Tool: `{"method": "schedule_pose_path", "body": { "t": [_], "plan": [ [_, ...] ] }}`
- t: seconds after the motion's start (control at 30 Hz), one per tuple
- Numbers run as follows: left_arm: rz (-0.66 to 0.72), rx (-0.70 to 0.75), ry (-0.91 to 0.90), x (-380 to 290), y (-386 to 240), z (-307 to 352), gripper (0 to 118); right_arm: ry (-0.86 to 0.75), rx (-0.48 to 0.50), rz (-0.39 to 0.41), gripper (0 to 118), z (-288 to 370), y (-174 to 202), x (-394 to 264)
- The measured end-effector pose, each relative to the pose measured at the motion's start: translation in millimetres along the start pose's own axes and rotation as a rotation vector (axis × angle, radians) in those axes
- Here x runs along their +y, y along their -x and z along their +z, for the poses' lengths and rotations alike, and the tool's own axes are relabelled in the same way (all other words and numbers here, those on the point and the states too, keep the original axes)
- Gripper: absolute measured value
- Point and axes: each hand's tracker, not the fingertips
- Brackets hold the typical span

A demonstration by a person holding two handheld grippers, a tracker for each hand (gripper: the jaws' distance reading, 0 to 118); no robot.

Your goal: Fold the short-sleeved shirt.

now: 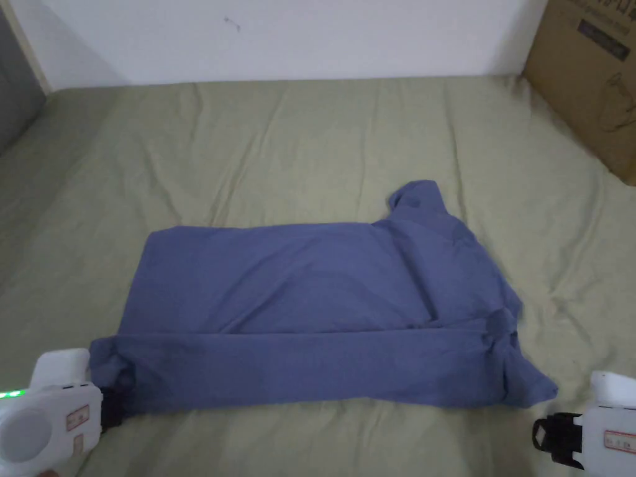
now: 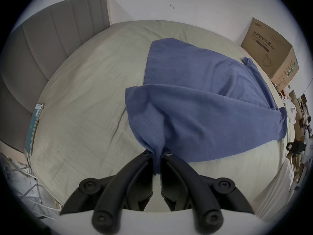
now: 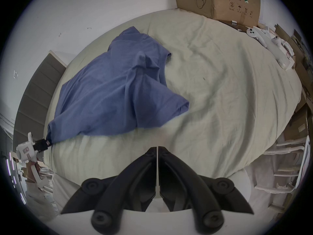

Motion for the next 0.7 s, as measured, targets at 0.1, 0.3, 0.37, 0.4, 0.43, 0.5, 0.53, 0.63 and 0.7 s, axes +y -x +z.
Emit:
{"method": "schedule_pose_path", "body": {
  "t": [0.1, 0.3, 0.37, 0.4, 0.43, 0.5, 0.53, 0.63, 0.7],
  "plan": [
    [0.007, -0.017, 0.0, 0.4, 3.2, 6.9, 6, -0.036, 0.01, -0.014, 60, -8.1, 0.0, 18.4],
    [-0.007, -0.03, 0.004, 2.9, 3.9, 13.0, 6, 0.01, -0.067, 0.02, 94, -52.8, 2.4, 49.5],
    [-0.014, -0.028, 0.008, 4.0, 2.9, 13.6, 6, 0.069, -0.07, -0.009, 88, -61.9, 4.7, 52.7],
    [-0.017, -0.028, 0.01, 4.2, 2.8, 13.6, 6, 0.053, -0.085, 0.01, 81, -60.5, 7.8, 50.7],
    [-0.02, -0.028, 0.011, 4.2, 2.8, 13.6, 6, 0.032, -0.125, 0.056, 69, -57.6, 10.9, 48.5],
    [-0.023, -0.031, 0.015, 4.7, 3.2, 14.0, 6, 0.024, -0.096, 0.086, 30, -48.1, 15.6, 47.3],
    [-0.026, -0.034, 0.018, 4.6, 3.6, 14.5, 6, 0.028, -0.089, 0.078, 19, -44.5, 14.7, 47.6],
    [-0.043, -0.033, 0.02, 4.4, 5.6, 21.0, 6, 0.017, -0.077, 0.053, 14, -35.4, 13.6, 48.0],
    [-0.054, -0.032, 0.016, 2.9, 9.0, 30.1, 6, 0.004, -0.073, 0.056, 13, -25.4, 11.6, 47.1]
  ]
}}
